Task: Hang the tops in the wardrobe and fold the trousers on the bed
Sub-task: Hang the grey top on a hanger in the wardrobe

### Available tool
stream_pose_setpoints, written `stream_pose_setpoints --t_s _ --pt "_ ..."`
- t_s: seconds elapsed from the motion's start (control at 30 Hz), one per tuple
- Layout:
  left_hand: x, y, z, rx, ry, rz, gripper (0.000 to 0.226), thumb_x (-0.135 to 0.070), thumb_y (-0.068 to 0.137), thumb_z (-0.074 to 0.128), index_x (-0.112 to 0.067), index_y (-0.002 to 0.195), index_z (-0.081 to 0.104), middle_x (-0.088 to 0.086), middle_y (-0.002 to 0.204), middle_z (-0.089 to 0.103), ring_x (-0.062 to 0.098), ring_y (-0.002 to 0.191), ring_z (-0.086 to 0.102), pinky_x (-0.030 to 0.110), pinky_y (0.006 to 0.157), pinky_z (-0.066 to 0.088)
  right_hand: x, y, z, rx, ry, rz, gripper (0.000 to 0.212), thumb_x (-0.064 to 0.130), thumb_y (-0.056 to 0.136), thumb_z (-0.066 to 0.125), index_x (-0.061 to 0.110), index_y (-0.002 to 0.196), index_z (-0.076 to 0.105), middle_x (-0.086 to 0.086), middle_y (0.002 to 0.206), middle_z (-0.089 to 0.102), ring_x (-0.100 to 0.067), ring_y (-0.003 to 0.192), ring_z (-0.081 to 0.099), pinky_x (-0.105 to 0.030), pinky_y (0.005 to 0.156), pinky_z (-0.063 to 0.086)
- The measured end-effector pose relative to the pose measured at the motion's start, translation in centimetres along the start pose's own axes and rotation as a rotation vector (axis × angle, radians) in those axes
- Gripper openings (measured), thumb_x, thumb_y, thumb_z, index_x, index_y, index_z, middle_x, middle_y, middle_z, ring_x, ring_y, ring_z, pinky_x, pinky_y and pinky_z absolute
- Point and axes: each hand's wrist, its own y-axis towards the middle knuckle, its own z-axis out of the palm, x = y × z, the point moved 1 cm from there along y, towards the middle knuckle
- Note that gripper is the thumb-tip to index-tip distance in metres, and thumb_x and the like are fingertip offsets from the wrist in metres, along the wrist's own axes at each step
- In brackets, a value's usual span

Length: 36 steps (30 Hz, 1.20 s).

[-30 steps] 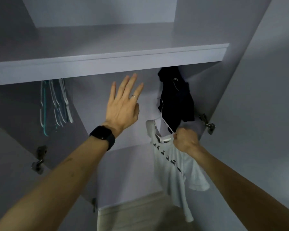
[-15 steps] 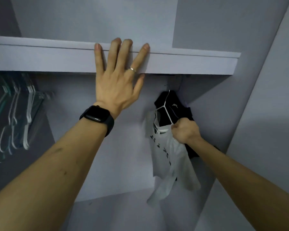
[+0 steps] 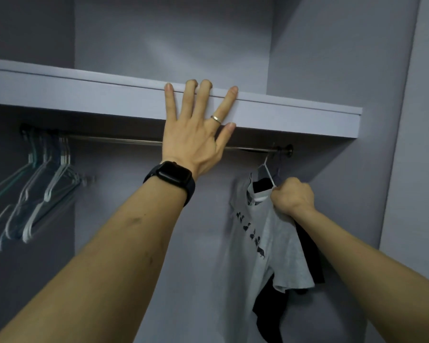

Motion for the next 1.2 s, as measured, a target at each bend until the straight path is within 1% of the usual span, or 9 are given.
stream_pose_setpoints --t_s 0.13,0.2,0.3,0.4,0.57,0.73,0.83,1.1,1.2 --pt "-0.1 0.2 0.3 -0.020 -0.018 -0.004 0.061 -0.056 0.104 0.018 -0.038 0.160 0.002 0.013 0.160 0.020 0.037 0.150 0.014 0.062 0.119 -0.005 1.9 2.2 -0.3 0.009 -0.048 0.000 0.024 0.019 0.097 0.057 0.002 0.114 0.061 -0.022 0.121 0.060 -0.037 0.104 0.061 -0.036 0.077 0.048" --pt "-0.1 0.3 0.4 -0.027 -0.026 -0.007 0.061 -0.056 0.104 0.018 -0.038 0.160 0.004 0.013 0.159 0.021 0.037 0.150 0.015 0.063 0.119 -0.005 2.4 2.6 0.1 0.049 -0.095 0.007 0.027 0.017 0.097 0.057 0.003 0.120 0.060 -0.020 0.122 0.059 -0.036 0.107 0.060 -0.036 0.078 0.048" --pt "0.0 0.3 0.5 -0.036 -0.035 -0.006 0.061 -0.055 0.104 0.019 -0.038 0.160 0.005 0.012 0.159 0.022 0.036 0.150 0.015 0.063 0.119 -0.003 2.1 2.4 1.1 0.132 -0.145 0.028 0.026 0.018 0.096 0.060 0.006 0.118 0.059 -0.018 0.121 0.060 -0.034 0.104 0.061 -0.034 0.074 0.046" --pt "-0.1 0.4 0.5 -0.040 -0.041 -0.010 0.060 -0.055 0.104 0.020 -0.039 0.160 0.006 0.011 0.159 0.022 0.036 0.150 0.015 0.063 0.119 -0.003 1.1 1.9 1.7 0.118 -0.166 0.005 0.014 0.017 0.097 0.058 0.009 0.107 0.058 -0.015 0.114 0.062 -0.032 0.094 0.057 -0.034 0.072 0.046" --pt "0.0 0.5 0.5 -0.049 -0.035 -0.010 0.060 -0.054 0.104 0.021 -0.037 0.160 0.009 0.013 0.158 0.024 0.036 0.150 0.016 0.063 0.119 -0.003 -0.6 0.0 0.1 0.156 -0.266 -0.080 0.035 0.050 0.097 0.057 0.016 0.088 0.054 -0.003 0.084 0.053 -0.027 0.083 0.054 -0.033 0.067 0.045" --pt "0.2 0.7 0.2 -0.045 -0.048 -0.009 0.059 -0.053 0.105 0.025 -0.035 0.160 0.012 0.016 0.157 0.026 0.039 0.149 0.017 0.065 0.118 -0.002 -1.7 -2.5 -0.6 0.213 -0.431 -0.181 0.007 0.016 0.096 0.049 0.013 0.090 0.049 -0.006 0.093 0.052 -0.026 0.083 0.051 -0.035 0.068 0.045" --pt "0.1 0.5 0.1 -0.029 -0.058 -0.010 0.059 -0.052 0.105 0.026 -0.035 0.160 0.013 0.017 0.157 0.026 0.040 0.149 0.017 0.065 0.118 -0.003 -1.8 -3.8 -0.9 0.157 -0.473 -0.242 0.004 0.008 0.093 0.049 0.011 0.090 0.047 -0.009 0.091 0.048 -0.028 0.082 0.048 -0.036 0.068 0.044" --pt "-0.2 0.4 -0.3 0.027 -0.044 -0.021 0.061 -0.054 0.105 0.025 -0.035 0.160 0.009 0.017 0.158 0.023 0.039 0.150 0.014 0.065 0.119 -0.003 -2.6 -4.1 -0.6 0.126 -0.435 -0.176 0.008 0.009 0.093 0.051 0.010 0.086 0.049 -0.010 0.093 0.054 -0.029 0.079 0.050 -0.036 0.067 0.045" --pt "-0.3 0.3 0.0 -0.026 -0.034 -0.011 0.060 -0.052 0.104 0.027 -0.032 0.160 0.016 0.018 0.156 0.029 0.040 0.148 0.021 0.066 0.119 0.002 -3.3 -3.8 0.3 0.135 -0.413 -0.163 0.014 0.025 0.097 0.054 0.012 0.092 0.057 -0.008 0.096 0.060 -0.026 0.077 0.050 -0.034 0.063 0.042"
